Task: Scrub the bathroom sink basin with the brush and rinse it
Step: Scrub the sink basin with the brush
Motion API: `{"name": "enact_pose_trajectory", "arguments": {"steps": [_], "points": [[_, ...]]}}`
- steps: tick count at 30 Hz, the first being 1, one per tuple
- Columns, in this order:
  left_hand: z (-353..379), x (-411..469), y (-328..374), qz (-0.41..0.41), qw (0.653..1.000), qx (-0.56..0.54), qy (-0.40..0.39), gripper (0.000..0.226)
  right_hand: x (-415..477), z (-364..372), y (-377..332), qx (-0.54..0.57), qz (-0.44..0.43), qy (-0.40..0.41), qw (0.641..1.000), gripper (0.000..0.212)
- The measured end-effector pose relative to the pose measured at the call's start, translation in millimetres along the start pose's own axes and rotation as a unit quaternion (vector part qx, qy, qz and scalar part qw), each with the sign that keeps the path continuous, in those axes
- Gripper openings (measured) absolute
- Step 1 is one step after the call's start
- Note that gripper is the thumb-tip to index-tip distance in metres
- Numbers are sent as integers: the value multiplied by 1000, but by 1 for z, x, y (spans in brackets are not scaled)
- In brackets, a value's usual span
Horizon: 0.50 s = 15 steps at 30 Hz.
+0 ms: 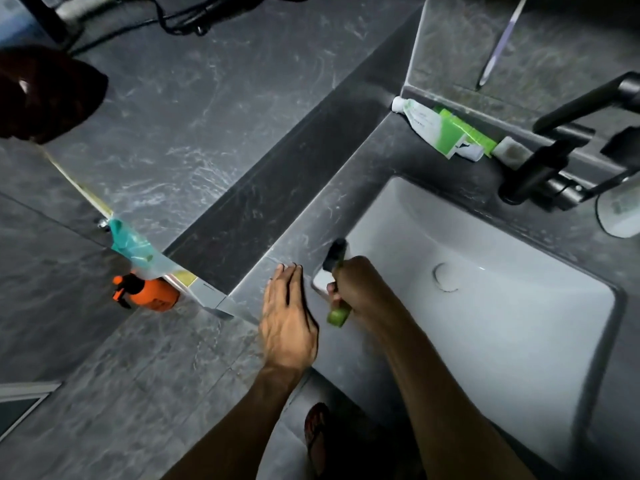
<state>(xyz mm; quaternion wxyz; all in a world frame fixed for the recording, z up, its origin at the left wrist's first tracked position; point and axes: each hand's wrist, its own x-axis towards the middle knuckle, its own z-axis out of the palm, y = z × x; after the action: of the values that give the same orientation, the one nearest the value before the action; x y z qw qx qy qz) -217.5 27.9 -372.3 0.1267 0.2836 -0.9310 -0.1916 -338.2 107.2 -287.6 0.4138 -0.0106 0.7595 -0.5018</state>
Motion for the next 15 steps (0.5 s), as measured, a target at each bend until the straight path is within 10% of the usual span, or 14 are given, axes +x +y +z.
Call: {"name": "enact_pose_trajectory", "arguments": {"steps": [15], "points": [[3,1,22,-84,993,-56,58,82,-11,-89,86,-176,-142,-151,962,46]]}}
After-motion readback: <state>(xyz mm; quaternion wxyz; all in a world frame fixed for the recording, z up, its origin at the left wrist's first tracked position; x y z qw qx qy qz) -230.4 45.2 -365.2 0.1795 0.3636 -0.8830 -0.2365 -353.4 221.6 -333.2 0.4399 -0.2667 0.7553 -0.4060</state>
